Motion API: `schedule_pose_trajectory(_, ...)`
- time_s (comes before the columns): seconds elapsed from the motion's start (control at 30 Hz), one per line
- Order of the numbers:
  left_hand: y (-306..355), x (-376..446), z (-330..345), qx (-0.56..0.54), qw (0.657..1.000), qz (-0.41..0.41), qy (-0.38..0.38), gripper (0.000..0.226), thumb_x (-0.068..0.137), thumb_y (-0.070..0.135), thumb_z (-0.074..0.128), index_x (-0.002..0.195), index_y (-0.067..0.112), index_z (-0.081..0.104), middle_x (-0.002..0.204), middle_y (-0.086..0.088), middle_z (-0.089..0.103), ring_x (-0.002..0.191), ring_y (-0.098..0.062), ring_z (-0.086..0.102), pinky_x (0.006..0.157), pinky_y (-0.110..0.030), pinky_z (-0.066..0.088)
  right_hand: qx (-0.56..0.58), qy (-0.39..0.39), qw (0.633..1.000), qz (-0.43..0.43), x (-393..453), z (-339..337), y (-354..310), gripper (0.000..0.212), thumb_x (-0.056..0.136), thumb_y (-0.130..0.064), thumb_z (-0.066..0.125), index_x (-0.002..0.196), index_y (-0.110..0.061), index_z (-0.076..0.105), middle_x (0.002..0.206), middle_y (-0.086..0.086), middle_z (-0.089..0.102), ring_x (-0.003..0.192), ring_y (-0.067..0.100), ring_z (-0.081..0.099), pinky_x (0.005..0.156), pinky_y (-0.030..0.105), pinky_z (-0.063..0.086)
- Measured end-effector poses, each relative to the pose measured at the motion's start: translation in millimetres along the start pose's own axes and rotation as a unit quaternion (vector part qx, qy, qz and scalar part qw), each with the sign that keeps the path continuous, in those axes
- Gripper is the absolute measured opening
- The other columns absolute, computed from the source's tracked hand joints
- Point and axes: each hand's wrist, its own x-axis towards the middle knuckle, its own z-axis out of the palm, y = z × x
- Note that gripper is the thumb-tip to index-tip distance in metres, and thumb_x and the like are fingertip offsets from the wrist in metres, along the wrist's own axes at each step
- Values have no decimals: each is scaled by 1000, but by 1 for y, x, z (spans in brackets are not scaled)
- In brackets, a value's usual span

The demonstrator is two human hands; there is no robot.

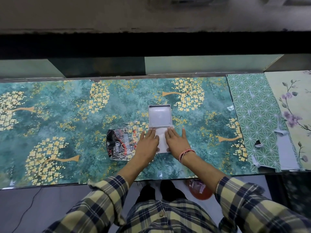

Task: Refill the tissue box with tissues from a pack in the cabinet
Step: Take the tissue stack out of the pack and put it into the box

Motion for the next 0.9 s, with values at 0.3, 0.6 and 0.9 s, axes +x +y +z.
schedule_pose_trajectory(0.3,5,9,-3,43,998,-22,-41,61,93,37,69,144,8,54,162,-13,39,156,-26,24,124,-61,13,-95,-37,995,13,11,6,-5,69,102,-19,51,159,-2,17,167,14,19,157,25,11,112,78,0)
schedule_pose_trajectory(0.6,-1,11,-7,19,999,-13,-47,56,90,40,72,137,13,60,159,-9,45,154,-23,27,124,-60,12,-58,-52,997,2,18,-3,-3,64,97,-25,59,152,-4,35,158,15,36,153,27,23,114,77,5)
schedule_pose_trajectory(0.9,-15,-15,-8,-53,998,11,34,35,99,22,56,129,6,64,156,-12,50,152,-28,35,124,-56,22,373,114,891,232,68,-26,40,24,86,-32,59,79,-9,58,77,13,63,72,32,62,68,41,56)
